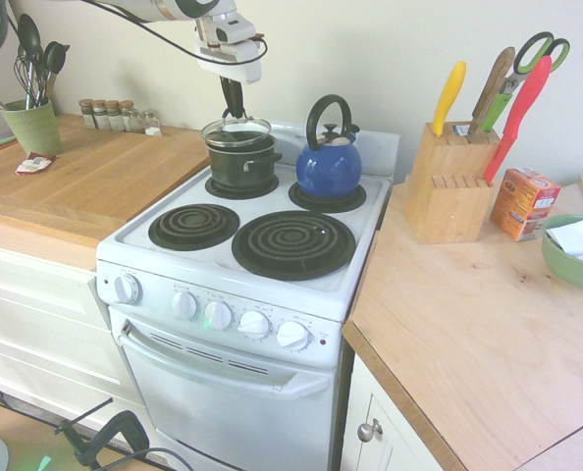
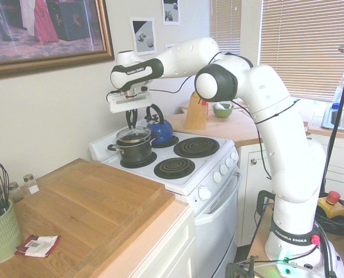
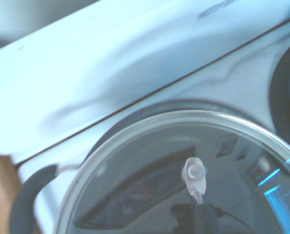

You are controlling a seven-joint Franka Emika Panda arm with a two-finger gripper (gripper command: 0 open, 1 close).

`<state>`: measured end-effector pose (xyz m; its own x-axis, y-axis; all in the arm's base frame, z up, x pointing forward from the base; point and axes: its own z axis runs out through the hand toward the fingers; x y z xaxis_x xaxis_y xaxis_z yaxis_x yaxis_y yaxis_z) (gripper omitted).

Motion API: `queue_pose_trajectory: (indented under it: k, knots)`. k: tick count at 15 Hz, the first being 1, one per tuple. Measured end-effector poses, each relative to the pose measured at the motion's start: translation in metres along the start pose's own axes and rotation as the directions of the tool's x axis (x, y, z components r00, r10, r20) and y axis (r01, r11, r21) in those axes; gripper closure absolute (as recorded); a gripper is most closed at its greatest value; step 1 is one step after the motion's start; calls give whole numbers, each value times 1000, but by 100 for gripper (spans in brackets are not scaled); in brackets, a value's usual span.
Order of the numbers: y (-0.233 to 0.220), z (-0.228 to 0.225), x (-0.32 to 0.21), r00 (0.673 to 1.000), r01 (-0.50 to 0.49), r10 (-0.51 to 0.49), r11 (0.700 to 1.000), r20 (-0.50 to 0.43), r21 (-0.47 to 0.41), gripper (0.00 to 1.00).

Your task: Cover the lid of the pot

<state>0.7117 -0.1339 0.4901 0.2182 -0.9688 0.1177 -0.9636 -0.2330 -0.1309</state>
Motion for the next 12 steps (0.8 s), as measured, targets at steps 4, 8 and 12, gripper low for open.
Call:
queue_pose_trajectory:
  k: [4,8,12]
  knots:
    - [-9,17,4,1000,7,-7,1000,7,-9,100]
    - [-15,15,-3,1000,19,-19,1000,11,-14,100]
    - [-11,22,13,1000,5,-5,1000,7,-22,100]
